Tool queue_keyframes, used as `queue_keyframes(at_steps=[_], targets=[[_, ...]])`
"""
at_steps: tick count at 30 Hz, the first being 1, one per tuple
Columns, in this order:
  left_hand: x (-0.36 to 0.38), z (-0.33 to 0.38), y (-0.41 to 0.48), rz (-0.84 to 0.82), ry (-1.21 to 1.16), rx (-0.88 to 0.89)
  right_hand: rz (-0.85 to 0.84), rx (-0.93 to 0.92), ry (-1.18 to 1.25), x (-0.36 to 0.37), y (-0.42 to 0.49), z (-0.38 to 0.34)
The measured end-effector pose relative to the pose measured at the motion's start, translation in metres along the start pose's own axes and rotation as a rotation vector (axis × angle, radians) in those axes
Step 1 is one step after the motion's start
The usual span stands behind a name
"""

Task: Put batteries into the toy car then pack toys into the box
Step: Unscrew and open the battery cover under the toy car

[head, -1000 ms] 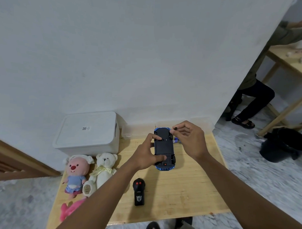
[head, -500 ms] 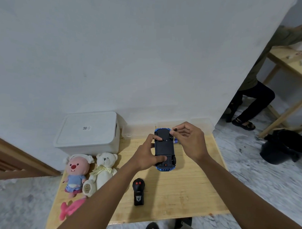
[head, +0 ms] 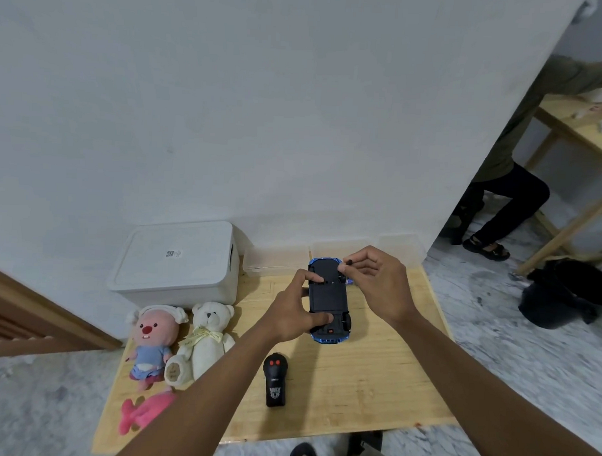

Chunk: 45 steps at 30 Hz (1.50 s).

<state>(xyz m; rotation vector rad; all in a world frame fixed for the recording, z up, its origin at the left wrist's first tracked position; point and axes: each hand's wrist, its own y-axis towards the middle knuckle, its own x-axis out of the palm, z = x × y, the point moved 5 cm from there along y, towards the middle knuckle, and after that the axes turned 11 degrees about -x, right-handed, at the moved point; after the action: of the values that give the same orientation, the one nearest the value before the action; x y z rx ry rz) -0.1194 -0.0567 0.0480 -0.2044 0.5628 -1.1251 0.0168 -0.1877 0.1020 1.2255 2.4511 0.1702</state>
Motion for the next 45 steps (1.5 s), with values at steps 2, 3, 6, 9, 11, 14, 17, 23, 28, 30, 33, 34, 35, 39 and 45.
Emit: queue_keyframes(at_steps=[2, 3, 6, 9, 11, 14, 17, 23, 28, 30, 33, 34, 35, 39, 45], targets=[[0.001, -0.001, -0.001, 0.001, 0.002, -0.001, -0.015, -0.014, -0.018, 0.000, -0.001, -0.001], [0.001, -0.001, -0.001, 0.003, 0.005, 0.000, -0.025, -0.030, -0.033, 0.000, -0.002, -0.003], [0.003, -0.003, -0.002, 0.009, 0.013, -0.006, -0.048, -0.067, -0.068, 0.002, -0.006, -0.004], [0.006, -0.005, -0.002, 0.012, 0.012, -0.013, -0.067, -0.092, -0.102, 0.005, -0.009, -0.002], [0.007, -0.006, -0.003, 0.013, 0.015, -0.011, -0.061, -0.094, -0.111, 0.006, -0.012, -0.002], [0.008, -0.008, -0.004, 0.017, 0.026, -0.007, -0.018, -0.066, -0.098, 0.005, -0.013, -0.001], [0.008, -0.009, -0.003, 0.022, 0.026, -0.009, -0.004, -0.027, -0.064, 0.003, -0.013, 0.002], [0.008, -0.010, -0.001, 0.034, 0.039, -0.013, -0.085, -0.047, -0.032, 0.011, -0.014, -0.002], [0.005, -0.014, -0.002, 0.041, 0.032, -0.018, -0.072, -0.030, 0.013, 0.015, -0.015, -0.002], [0.004, -0.015, -0.002, 0.039, 0.046, -0.014, -0.084, -0.038, 0.009, 0.016, -0.014, 0.000], [0.004, -0.018, -0.002, 0.034, 0.068, -0.017, -0.140, -0.010, -0.003, 0.018, -0.012, 0.001], [0.004, -0.019, -0.003, 0.033, 0.069, -0.017, -0.149, 0.003, -0.005, 0.019, -0.012, 0.002], [0.004, -0.021, -0.003, 0.033, 0.067, -0.016, -0.154, 0.012, -0.016, 0.019, -0.012, 0.002], [0.004, -0.024, -0.004, 0.037, 0.066, -0.013, -0.115, 0.056, 0.056, 0.022, -0.013, 0.003], [0.004, -0.027, 0.005, 0.024, 0.076, -0.018, -0.121, 0.063, 0.030, 0.021, -0.008, 0.007]])
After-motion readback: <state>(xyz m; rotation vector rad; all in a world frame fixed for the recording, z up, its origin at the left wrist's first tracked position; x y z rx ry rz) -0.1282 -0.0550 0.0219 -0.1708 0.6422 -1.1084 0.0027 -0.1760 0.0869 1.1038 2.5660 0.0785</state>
